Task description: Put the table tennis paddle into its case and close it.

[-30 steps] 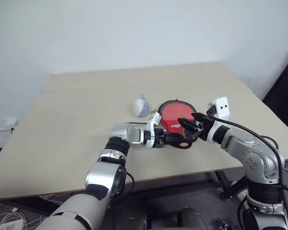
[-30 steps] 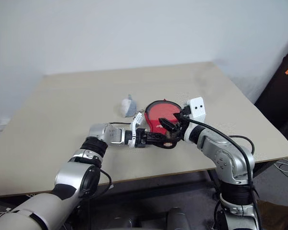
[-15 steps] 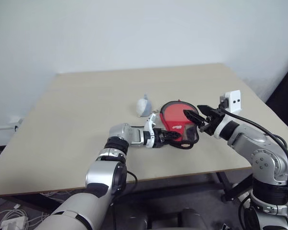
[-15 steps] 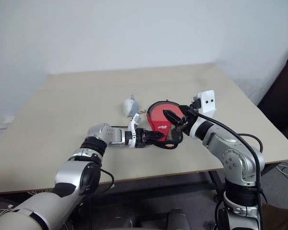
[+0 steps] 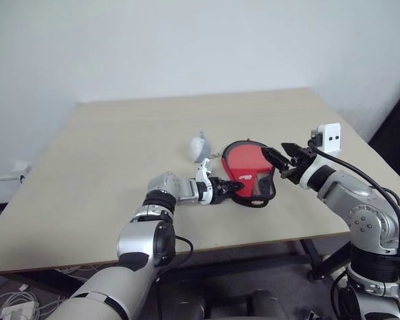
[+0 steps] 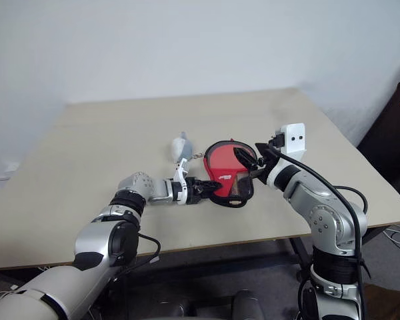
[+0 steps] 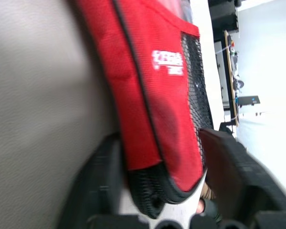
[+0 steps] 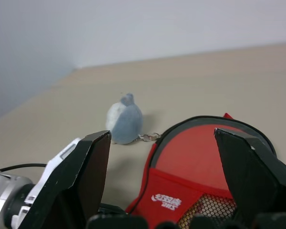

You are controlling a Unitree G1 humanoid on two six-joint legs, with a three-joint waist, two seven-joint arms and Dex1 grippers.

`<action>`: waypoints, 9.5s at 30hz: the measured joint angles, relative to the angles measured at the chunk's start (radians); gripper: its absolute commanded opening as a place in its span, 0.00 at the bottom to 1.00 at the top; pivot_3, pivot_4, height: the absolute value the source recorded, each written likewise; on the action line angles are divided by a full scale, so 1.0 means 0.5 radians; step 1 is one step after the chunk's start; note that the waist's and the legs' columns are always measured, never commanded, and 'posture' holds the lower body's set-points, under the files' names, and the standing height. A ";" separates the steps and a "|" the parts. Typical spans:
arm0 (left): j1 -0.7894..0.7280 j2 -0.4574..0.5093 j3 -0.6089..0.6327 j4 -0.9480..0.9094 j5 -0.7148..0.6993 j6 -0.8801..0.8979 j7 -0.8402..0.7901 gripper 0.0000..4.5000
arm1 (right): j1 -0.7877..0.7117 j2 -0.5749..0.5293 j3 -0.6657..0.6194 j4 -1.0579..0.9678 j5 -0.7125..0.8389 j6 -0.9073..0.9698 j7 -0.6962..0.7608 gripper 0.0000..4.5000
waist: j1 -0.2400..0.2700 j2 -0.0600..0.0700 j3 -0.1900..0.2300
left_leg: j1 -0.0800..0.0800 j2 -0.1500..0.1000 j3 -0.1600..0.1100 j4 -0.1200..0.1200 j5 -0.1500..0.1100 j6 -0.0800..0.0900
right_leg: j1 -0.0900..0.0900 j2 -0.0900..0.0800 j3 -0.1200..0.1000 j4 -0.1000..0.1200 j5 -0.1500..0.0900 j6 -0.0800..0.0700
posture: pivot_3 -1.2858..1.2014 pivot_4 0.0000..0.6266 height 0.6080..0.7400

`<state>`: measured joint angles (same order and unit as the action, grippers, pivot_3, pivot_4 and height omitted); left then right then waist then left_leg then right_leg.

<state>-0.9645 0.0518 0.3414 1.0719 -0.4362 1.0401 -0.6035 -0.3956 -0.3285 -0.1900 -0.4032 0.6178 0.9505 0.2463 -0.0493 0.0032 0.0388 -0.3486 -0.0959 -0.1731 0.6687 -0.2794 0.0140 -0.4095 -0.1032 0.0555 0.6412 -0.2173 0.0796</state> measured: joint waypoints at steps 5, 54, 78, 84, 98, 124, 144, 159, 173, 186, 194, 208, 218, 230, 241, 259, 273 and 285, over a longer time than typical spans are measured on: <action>0.000 -0.011 0.008 0.000 -0.025 0.010 0.023 0.01 | 0.000 0.003 0.000 0.003 -0.005 -0.023 -0.038 0.84 | 0.000 0.000 0.000 | 0.000 0.000 0.000 0.000 0.000 0.000 | 0.000 0.000 0.000 0.000 0.000 0.001 | 0.52 0.00 1.00; 0.864 0.592 -1.035 -1.679 -1.768 1.127 0.549 0.01 | -0.048 -0.021 0.024 0.120 -0.095 0.043 -0.161 0.84 | 0.056 0.000 0.001 | 0.002 0.002 0.004 -0.005 0.000 -0.001 | -0.002 0.002 0.005 -0.001 -0.003 0.003 | 0.52 0.00 1.00; 0.814 0.567 -0.795 -1.239 -1.909 1.139 0.853 0.25 | -0.096 -0.019 0.064 0.221 -0.202 0.038 -0.155 0.84 | 0.060 0.000 0.001 | 0.002 0.002 0.003 -0.005 0.000 -0.001 | -0.002 0.002 0.004 -0.002 -0.003 0.004 | 0.52 0.00 1.00; 0.781 0.565 -0.705 -1.133 -1.947 1.141 0.925 0.70 | -0.081 -0.019 0.063 0.221 -0.218 0.038 -0.155 0.84 | 0.060 0.000 0.001 | 0.001 0.002 0.003 -0.005 0.000 -0.001 | -0.003 0.002 0.005 -0.002 -0.003 0.004 | 0.52 0.00 1.00; 0.692 1.006 -0.750 -1.450 -1.687 1.067 0.355 0.99 | -0.054 -0.020 0.133 0.198 -0.219 0.048 -0.104 0.84 | 0.054 0.001 0.002 | 0.001 0.003 0.005 -0.015 0.003 -0.005 | -0.007 0.002 0.005 -0.003 -0.004 0.003 | 0.52 0.00 1.00; -0.365 0.433 -0.889 0.059 0.126 -0.881 -0.303 1.00 | 0.121 0.129 0.728 0.517 -0.609 -0.132 0.073 1.00 | 0.054 -0.014 0.011 | -0.020 0.003 0.002 -0.010 0.010 -0.016 | -0.021 0.003 -0.001 -0.005 0.000 0.002 | 0.52 0.00 1.00; -0.263 0.314 -1.053 0.129 0.790 -1.162 -0.407 0.64 | 0.085 0.173 0.713 0.578 -0.715 -0.100 0.076 1.00 | 0.049 -0.015 0.011 | -0.007 0.002 -0.001 -0.006 0.006 -0.008 | -0.004 0.002 -0.011 -0.005 0.000 0.003 | 0.52 0.00 1.00; -0.266 0.241 -0.919 0.169 0.844 -1.168 -0.311 0.23 | 0.008 0.134 0.790 0.592 -0.784 0.056 0.168 1.00 | 0.054 -0.020 0.008 | 0.005 0.003 -0.004 -0.006 0.005 -0.008 | 0.008 0.002 -0.014 -0.005 -0.001 0.004 | 0.52 0.00 1.00; -0.526 0.023 -0.778 0.514 0.917 -1.500 0.117 0.23 | -0.038 0.126 0.873 0.609 -0.873 0.074 0.173 1.00 | 0.053 -0.022 0.007 | 0.006 0.003 -0.003 -0.007 0.005 -0.008 | 0.009 0.002 -0.015 -0.005 -0.001 0.005 | 0.52 0.00 1.00; -0.585 -0.334 -0.563 0.631 0.923 -1.711 0.415 0.23 | 0.023 0.124 0.872 0.534 -0.920 0.078 0.158 1.00 | 0.062 -0.022 0.007 | 0.005 0.002 -0.003 -0.006 0.005 -0.008 | 0.010 0.001 -0.016 -0.006 -0.002 0.007 | 0.52 0.00 1.00; -0.583 -0.435 -0.571 0.639 0.960 -1.803 0.408 0.23 | 0.059 0.105 0.864 0.447 -0.930 0.139 0.155 1.00 | 0.107 -0.021 0.007 | 0.005 0.001 -0.003 -0.006 0.006 -0.008 | 0.011 0.000 -0.019 -0.005 -0.002 0.007 | 0.52 0.00 1.00; -0.556 -0.406 -0.640 0.614 1.007 -1.879 0.079 0.92 | 0.069 0.109 0.853 0.448 -0.929 0.126 0.156 1.00 | 0.104 -0.021 0.007 | 0.005 0.002 -0.003 -0.006 0.006 -0.008 | 0.012 0.000 -0.020 -0.005 -0.002 0.007 | 0.52 0.00 1.00; -0.559 -0.202 -0.468 0.560 0.839 -1.805 -0.356 0.92 | 0.120 0.046 0.836 0.406 -0.916 0.043 0.247 1.00 | 0.097 -0.021 0.007 | 0.005 0.002 -0.003 -0.006 0.006 -0.008 | 0.011 0.001 -0.020 -0.005 -0.002 0.007 | 0.52 0.00 1.00; -0.527 0.338 -0.338 0.385 0.640 -1.473 -0.849 0.92 | 0.176 -0.067 0.750 0.282 -0.840 0.016 0.385 1.00 | 0.054 -0.020 0.008 | 0.001 0.003 -0.004 -0.008 0.006 -0.008 | 0.004 0.001 -0.020 -0.005 -0.002 0.007 | 0.52 0.00 1.00; 0.175 0.489 -0.815 -0.603 0.670 -1.059 -1.534 0.92 | -0.097 0.042 0.342 0.569 -0.831 -0.110 0.160 1.00 | 0.048 -0.018 0.009 | -0.001 0.003 -0.005 -0.010 0.006 -0.008 | 0.000 0.002 -0.015 -0.003 0.005 -0.006 | 0.52 0.00 1.00; 0.545 0.158 -1.288 -1.162 0.655 -0.934 -1.037 0.92 | -0.647 0.120 0.304 1.242 -0.846 -0.288 0.138 1.00 | 0.047 -0.013 0.010 | 0.005 0.004 -0.002 -0.013 0.006 -0.008 | 0.001 0.003 -0.005 -0.003 0.006 -0.007 | 0.52 0.00 1.00; 0.535 0.153 -1.359 -1.105 0.707 -1.116 -0.862 0.92 | -0.989 0.250 0.234 2.420 -0.897 -0.795 0.125 0.96 | 0.041 -0.011 0.008 | 0.009 0.003 -0.001 -0.014 0.006 -0.008 | 0.003 0.003 -0.001 -0.002 0.007 -0.008 | 0.52 0.00 1.00; 0.559 0.178 -1.373 -1.147 0.708 -1.121 -0.801 0.92 | -0.947 0.298 0.221 2.355 -0.869 -0.899 0.170 0.10 | -0.002 -0.009 0.007 | 0.010 0.002 -0.003 -0.014 0.006 -0.008 | 0.005 0.003 -0.002 -0.002 0.007 -0.008 | 0.52 0.00 1.00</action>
<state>-0.6850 0.1411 -0.3452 0.4985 -0.0823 0.4798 -1.0038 -0.8693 -0.1796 -0.0792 0.7742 0.1832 0.5012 0.3315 -0.0501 -0.0013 0.0422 -0.3438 -0.0946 -0.1746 0.6618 -0.2765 0.0101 -0.4070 -0.1018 0.0545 0.6403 -0.2140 0.0756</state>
